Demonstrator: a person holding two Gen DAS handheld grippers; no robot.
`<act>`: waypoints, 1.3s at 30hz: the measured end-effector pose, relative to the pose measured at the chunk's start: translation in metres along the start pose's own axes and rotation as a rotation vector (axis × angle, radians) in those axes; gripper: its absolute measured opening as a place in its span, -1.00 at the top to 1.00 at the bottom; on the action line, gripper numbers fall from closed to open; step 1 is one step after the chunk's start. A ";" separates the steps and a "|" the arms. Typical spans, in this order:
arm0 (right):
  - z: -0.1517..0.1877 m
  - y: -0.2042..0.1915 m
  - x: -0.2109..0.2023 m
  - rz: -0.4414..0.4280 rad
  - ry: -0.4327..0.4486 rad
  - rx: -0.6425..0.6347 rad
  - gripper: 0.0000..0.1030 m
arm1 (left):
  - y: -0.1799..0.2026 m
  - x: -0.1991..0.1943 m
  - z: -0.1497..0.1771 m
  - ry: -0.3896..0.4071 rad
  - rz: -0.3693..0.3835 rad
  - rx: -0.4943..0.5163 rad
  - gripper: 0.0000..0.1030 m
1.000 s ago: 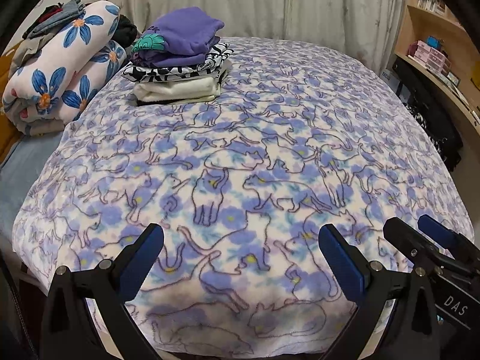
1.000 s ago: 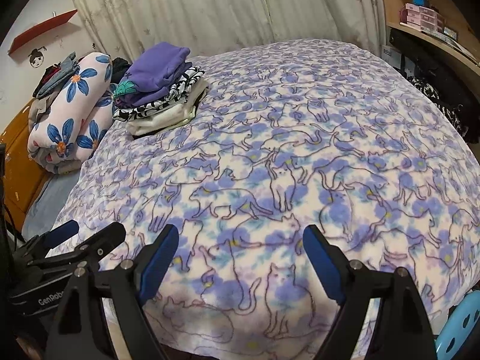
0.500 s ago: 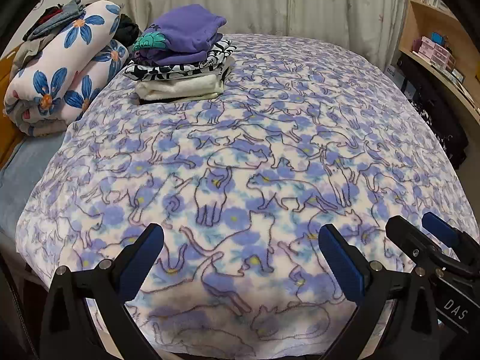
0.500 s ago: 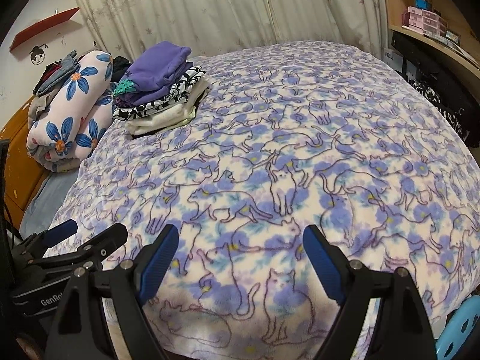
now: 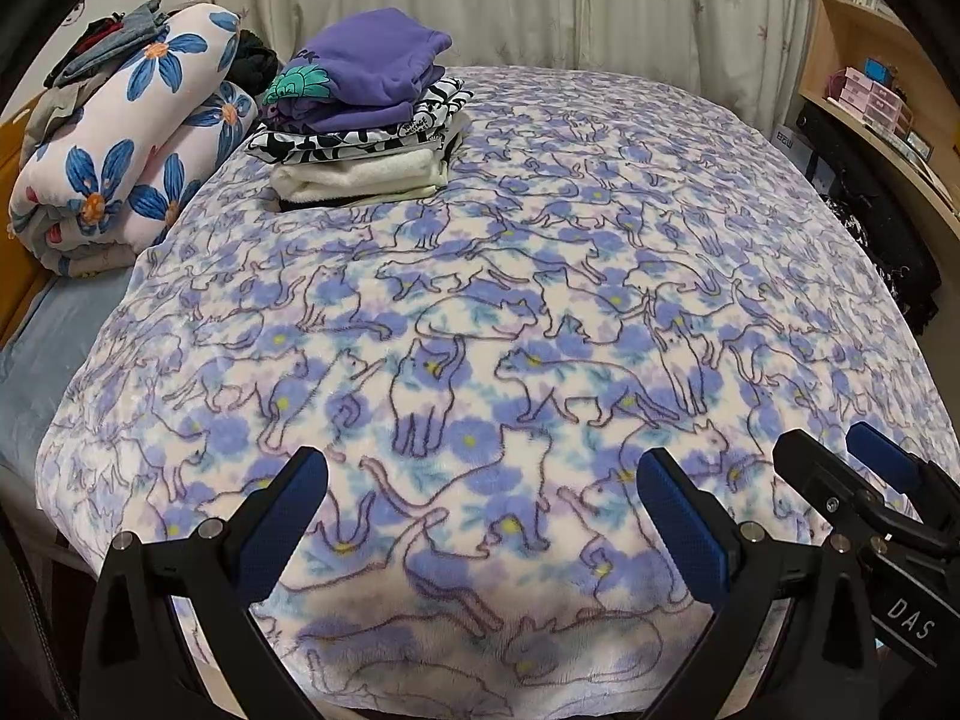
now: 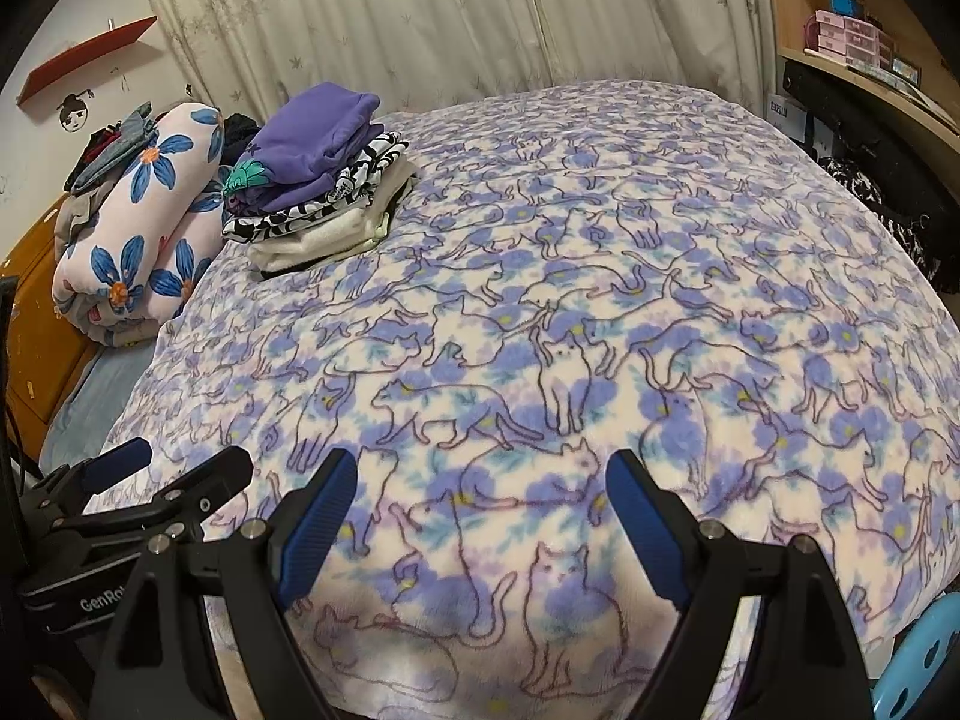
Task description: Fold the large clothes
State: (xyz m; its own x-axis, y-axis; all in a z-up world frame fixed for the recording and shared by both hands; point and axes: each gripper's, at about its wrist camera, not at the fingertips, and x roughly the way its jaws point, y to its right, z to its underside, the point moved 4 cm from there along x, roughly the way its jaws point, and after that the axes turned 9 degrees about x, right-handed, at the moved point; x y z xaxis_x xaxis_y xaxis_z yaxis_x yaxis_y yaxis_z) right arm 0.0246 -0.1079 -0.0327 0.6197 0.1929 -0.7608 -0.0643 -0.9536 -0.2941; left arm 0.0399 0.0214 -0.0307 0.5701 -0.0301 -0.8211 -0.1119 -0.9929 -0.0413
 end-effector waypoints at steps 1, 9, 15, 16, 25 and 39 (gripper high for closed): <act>0.000 0.000 0.000 -0.001 0.000 0.001 -0.65 | 0.000 -0.001 0.000 0.001 0.001 0.000 -0.98; -0.001 0.001 0.000 -0.003 0.000 0.001 -0.65 | -0.001 0.001 -0.001 0.001 0.006 -0.001 -0.97; -0.001 0.001 0.000 -0.002 0.001 0.000 -0.65 | -0.001 0.001 -0.002 0.000 0.005 -0.002 -0.97; -0.001 0.000 0.001 -0.003 0.001 0.000 -0.65 | -0.002 0.002 -0.002 -0.001 0.006 -0.003 -0.96; 0.000 0.001 0.001 -0.003 0.001 0.002 -0.65 | -0.002 0.002 -0.002 0.000 0.006 -0.002 -0.96; 0.001 -0.001 0.002 -0.004 0.001 0.007 -0.65 | -0.003 0.003 -0.002 -0.001 0.003 0.001 -0.96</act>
State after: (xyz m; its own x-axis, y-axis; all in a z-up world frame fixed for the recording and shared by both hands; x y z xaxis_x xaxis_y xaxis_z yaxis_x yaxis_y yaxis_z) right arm 0.0255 -0.1066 -0.0348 0.6205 0.1963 -0.7592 -0.0671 -0.9513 -0.3008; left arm 0.0435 0.0243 -0.0321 0.5688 -0.0327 -0.8218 -0.1140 -0.9927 -0.0393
